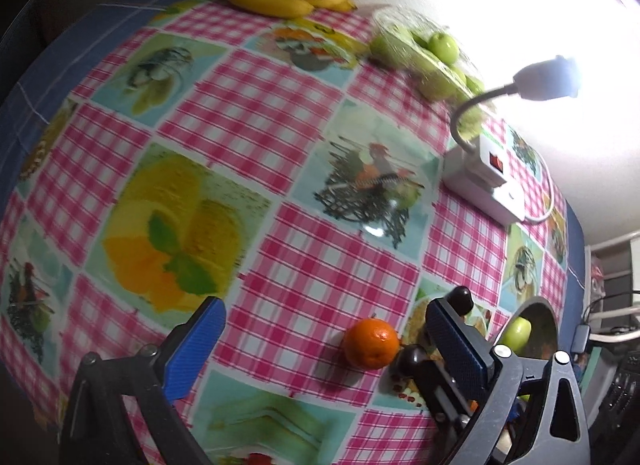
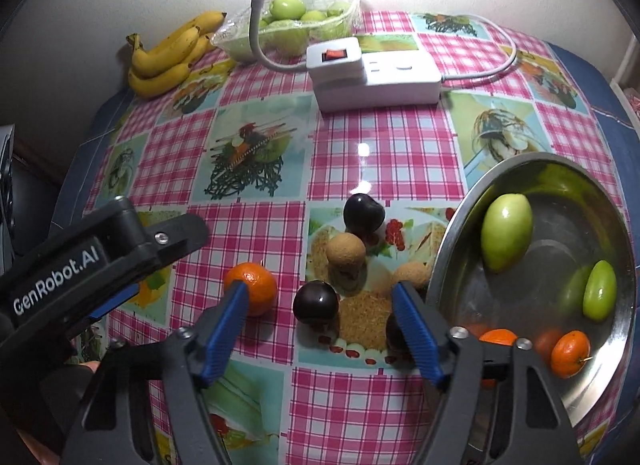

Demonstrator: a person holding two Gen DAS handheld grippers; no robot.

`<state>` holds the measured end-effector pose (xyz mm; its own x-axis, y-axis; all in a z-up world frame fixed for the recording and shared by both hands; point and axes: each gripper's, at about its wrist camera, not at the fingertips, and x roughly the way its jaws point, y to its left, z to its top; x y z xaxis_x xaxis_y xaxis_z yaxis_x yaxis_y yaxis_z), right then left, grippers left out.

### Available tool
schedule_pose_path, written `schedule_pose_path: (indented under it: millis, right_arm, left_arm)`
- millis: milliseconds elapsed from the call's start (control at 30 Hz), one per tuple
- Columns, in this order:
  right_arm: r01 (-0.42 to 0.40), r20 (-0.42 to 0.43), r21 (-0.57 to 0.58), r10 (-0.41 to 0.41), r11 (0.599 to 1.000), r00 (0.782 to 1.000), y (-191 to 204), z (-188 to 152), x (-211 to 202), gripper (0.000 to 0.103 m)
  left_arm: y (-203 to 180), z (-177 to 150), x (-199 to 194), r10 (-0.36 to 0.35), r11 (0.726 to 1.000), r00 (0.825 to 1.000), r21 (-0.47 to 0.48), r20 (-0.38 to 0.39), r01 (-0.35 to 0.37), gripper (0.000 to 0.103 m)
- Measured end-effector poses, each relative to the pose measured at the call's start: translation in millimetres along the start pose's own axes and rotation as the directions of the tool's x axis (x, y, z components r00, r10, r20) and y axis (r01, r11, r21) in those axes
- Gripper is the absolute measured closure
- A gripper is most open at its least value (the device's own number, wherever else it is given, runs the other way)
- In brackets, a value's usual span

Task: Organize fruits
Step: 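Grasp the loose tangerine with the left tool while the right tool grasps a dark plum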

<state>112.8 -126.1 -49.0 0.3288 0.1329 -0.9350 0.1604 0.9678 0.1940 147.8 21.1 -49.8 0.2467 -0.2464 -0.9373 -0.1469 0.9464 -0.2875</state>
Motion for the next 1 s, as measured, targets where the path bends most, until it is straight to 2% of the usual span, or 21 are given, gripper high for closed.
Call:
schedule_pose_path:
  millis: [233,433,600,733,800,1000]
  right_arm:
    - [-0.008,-0.031,0.011,0.008,1.000,0.999,0.7,-1.6,11.5,0.050]
    - [-0.015,-0.052,0.026,0.016,1.000,0.999,-1.3,-3.7,18.1,0.057]
    - [-0.015,-0.059,0.030,0.017,0.999,0.998,-1.8,-4.9,21.3,0.060]
    - [-0.016,-0.060,0.023,0.018,1.000,0.998,-0.1,-5.3,22.2,0.062]
    - [-0.016,-0.062,0.020,0.018,1.000,0.998,2.4,-4.2,25.0,0.067]
    - [-0.014,-0.072,0.011,0.015,1.000,0.997,5.8,-3.7,29.3,0.073]
  left_arm:
    - [-7.0,-5.1,15.9,-0.043,0.999,0.997,-0.010,-0.060,0.042,0.017]
    - [-9.7,-10.4,26.1,-0.058,0.998,0.994,-0.017,-0.091,0.057,0.023]
    - [-10.7,-12.4,28.9,-0.059,0.998,0.993,-0.020,-0.103,0.057,0.033]
    - [-11.8,-13.3,32.7,-0.069,0.997,0.990,-0.031,-0.120,0.066,0.035]
    - [-10.7,-14.2,33.4,-0.069,0.997,0.990,-0.032,-0.122,0.066,0.041]
    - [-8.4,-15.8,33.7,-0.078,0.997,0.988,-0.028,-0.131,0.074,0.053]
